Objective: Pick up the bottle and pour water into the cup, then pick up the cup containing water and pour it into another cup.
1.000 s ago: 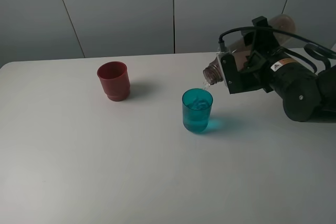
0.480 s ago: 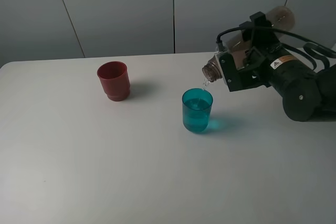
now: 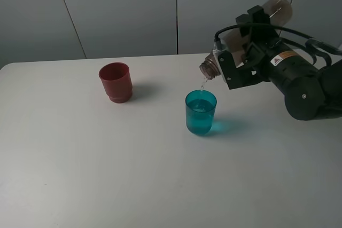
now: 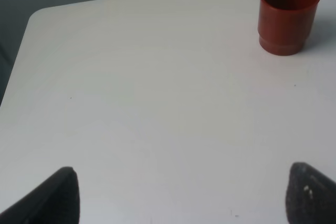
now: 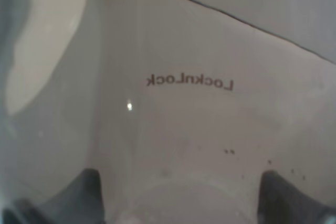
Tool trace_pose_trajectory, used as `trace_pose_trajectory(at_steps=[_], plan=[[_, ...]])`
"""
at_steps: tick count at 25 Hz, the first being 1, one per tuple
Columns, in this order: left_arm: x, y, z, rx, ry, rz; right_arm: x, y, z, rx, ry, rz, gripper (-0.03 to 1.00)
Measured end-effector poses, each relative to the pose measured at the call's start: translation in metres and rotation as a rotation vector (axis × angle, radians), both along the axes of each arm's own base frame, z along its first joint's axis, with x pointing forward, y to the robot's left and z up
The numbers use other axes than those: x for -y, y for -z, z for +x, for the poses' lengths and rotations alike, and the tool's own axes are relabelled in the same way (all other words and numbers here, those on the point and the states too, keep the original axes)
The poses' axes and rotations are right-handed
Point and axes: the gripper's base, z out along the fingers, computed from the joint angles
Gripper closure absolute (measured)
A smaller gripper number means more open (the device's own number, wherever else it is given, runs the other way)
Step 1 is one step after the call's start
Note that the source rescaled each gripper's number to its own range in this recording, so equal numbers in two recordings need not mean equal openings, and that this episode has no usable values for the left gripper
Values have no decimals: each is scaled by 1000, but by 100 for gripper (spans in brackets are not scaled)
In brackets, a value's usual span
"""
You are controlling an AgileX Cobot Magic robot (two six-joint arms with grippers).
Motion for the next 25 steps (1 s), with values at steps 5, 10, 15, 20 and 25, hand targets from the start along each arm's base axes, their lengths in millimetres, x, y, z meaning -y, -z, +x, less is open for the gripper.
trace_pose_trajectory(at_steps=[5,10,15,20,25], plan=[[0,0,0,0,0,0,0,0,0,1,0,0,91],[0,0,0,0,0,0,-1,-1,0,4,-9,-3,91],[0,0,0,0,0,0,-2,-1,0,1,-17,15,91],[0,0,0,0,0,0,-2,0,0,-30,-7,131,91],[0,0,0,0,0,0,-3,6,-1,-130,14,297,91]])
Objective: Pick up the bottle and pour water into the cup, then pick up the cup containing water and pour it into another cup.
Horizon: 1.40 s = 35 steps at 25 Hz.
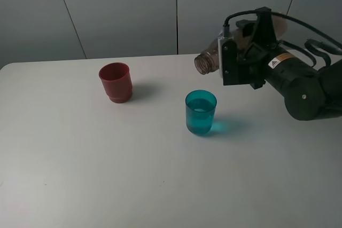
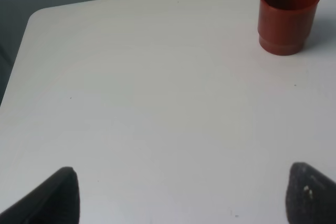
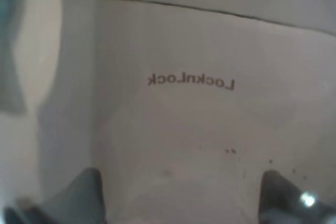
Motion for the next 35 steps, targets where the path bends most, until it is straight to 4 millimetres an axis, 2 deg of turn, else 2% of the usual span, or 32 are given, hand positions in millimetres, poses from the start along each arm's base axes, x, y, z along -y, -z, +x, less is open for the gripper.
trace_pose_trajectory(at_steps=[7,10,16,19,23,29,35], plan=[[0,0,0,0,-1,-2,-1,8,-2,-167,70,348,91],[0,0,0,0,-1,-2,1,9,-2,-228,128,584,91],[0,0,0,0,-1,-2,24,9,8,-319,261,1109,91],[0,0,0,0,-1,-2,31,7,14,-367,283,1292,91],[0,0,0,0,-1,-2,36,10,27,-406,295,1375,91],[0,0,0,0,-1,-2,37,33,56,-486,288,1416,91],[0,0,0,0,-1,-2,39,47,84,-501,305,1509,91]])
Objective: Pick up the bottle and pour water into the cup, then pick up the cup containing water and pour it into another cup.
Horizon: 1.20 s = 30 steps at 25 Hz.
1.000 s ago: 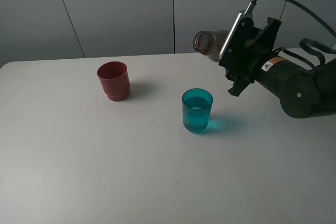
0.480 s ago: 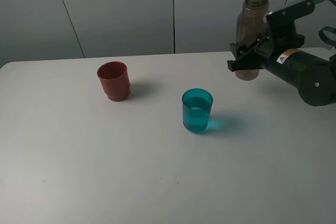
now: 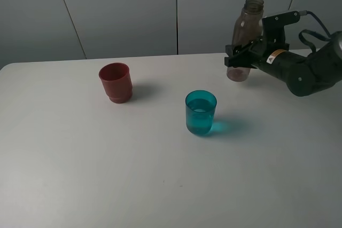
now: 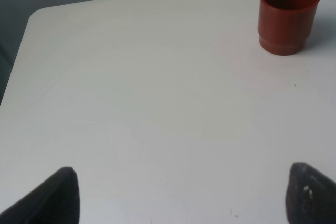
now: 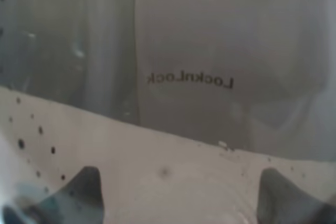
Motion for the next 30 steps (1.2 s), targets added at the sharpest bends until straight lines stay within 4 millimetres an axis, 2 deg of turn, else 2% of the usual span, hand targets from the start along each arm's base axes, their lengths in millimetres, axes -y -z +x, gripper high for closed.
trace_pose_trajectory(at_steps=[4,8,20,21,22,24,25,26,27,30], plan=[[0,0,0,0,0,0,0,9,10,-20,5,0,91],[0,0,0,0,0,0,1,20,10,-81,11,-19,91],[0,0,0,0,0,0,2,21,10,-94,12,-23,91],[0,0,0,0,0,0,2,21,10,-96,12,-24,88],[0,0,0,0,0,0,2,21,10,-96,12,-23,76],[0,0,0,0,0,0,2,21,10,-98,12,-24,32],[0,0,0,0,0,0,2,21,10,-99,12,-25,16],[0,0,0,0,0,0,2,21,10,-103,13,-26,5],[0,0,0,0,0,0,2,22,9,-110,13,-28,0],[0,0,0,0,0,0,3,20,8,-140,18,-39,-3]])
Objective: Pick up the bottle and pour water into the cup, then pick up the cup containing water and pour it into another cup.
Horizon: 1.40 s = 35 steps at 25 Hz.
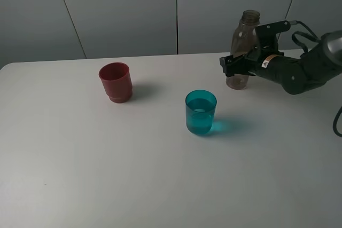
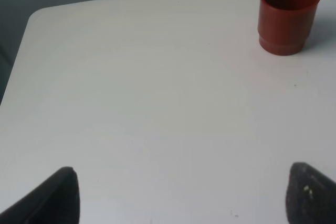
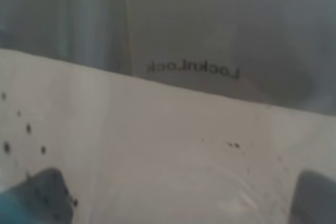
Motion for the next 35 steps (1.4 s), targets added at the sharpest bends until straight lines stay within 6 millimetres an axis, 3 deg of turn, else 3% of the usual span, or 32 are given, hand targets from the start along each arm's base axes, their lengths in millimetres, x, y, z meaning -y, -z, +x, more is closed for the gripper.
trace_pose_trajectory(at_steps=[8,18,27,35], plan=[[0,0,0,0,0,0,6,-27,-33,-24,5,-11,-3],[0,0,0,0,0,0,18,-55,-109,-60,-8,-35,-3],[0,0,0,0,0,0,15,-37,-165,-234,-218,-132,-3],[0,0,0,0,0,0,3,-28,-183,-273,-433,-128,-3]])
